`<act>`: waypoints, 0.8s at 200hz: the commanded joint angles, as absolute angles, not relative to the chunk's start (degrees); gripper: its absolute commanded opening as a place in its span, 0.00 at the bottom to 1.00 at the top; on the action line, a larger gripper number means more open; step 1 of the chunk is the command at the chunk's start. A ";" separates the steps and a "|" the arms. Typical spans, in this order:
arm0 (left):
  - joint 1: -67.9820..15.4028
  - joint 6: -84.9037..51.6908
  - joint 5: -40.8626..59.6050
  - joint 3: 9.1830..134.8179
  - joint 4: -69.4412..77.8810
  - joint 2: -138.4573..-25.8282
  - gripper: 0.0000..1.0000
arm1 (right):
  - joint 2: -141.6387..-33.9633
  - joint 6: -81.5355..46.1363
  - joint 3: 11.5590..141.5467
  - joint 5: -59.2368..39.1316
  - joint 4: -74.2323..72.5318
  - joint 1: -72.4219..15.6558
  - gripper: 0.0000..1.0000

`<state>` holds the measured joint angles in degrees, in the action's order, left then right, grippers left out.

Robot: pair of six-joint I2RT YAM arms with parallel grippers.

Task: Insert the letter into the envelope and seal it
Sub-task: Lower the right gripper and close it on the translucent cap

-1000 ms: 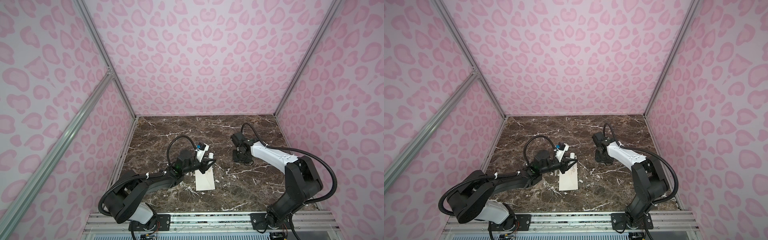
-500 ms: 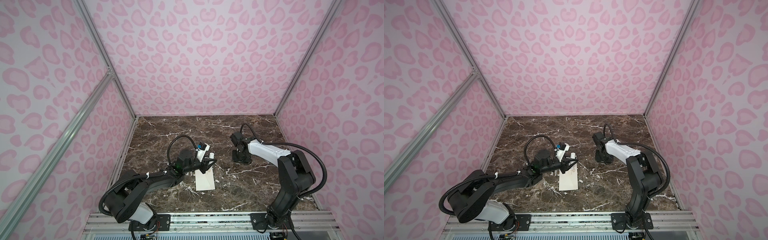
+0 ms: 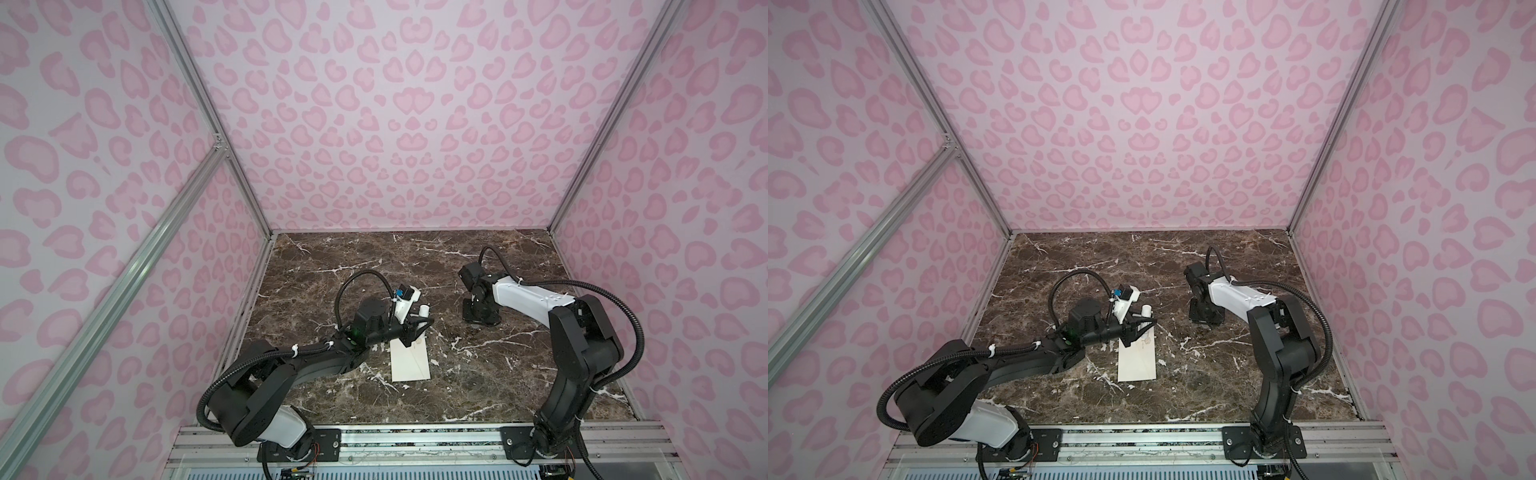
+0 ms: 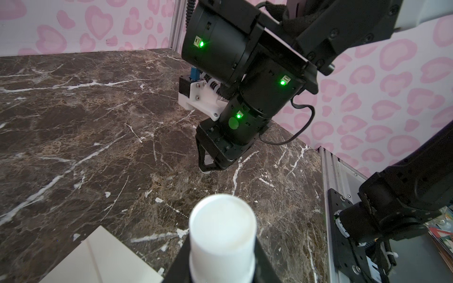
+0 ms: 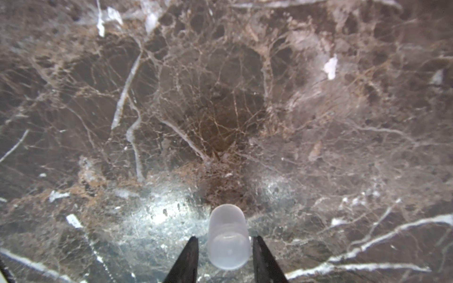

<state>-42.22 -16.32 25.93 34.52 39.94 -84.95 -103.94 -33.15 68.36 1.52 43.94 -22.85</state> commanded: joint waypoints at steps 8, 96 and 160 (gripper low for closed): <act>-42.18 -15.50 26.09 34.92 41.13 -84.47 0.04 | -104.41 -32.49 68.59 2.19 43.83 -22.61 0.39; -42.19 -15.47 25.87 34.93 41.27 -84.31 0.03 | -105.04 -32.17 68.84 1.93 43.40 -22.25 0.35; -42.18 -15.67 25.93 34.84 41.42 -84.46 0.04 | -104.94 -32.08 68.95 2.02 43.33 -22.17 0.31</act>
<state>-42.22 -16.29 25.89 34.52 39.33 -84.82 -104.57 -32.34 68.69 1.52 43.38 -22.22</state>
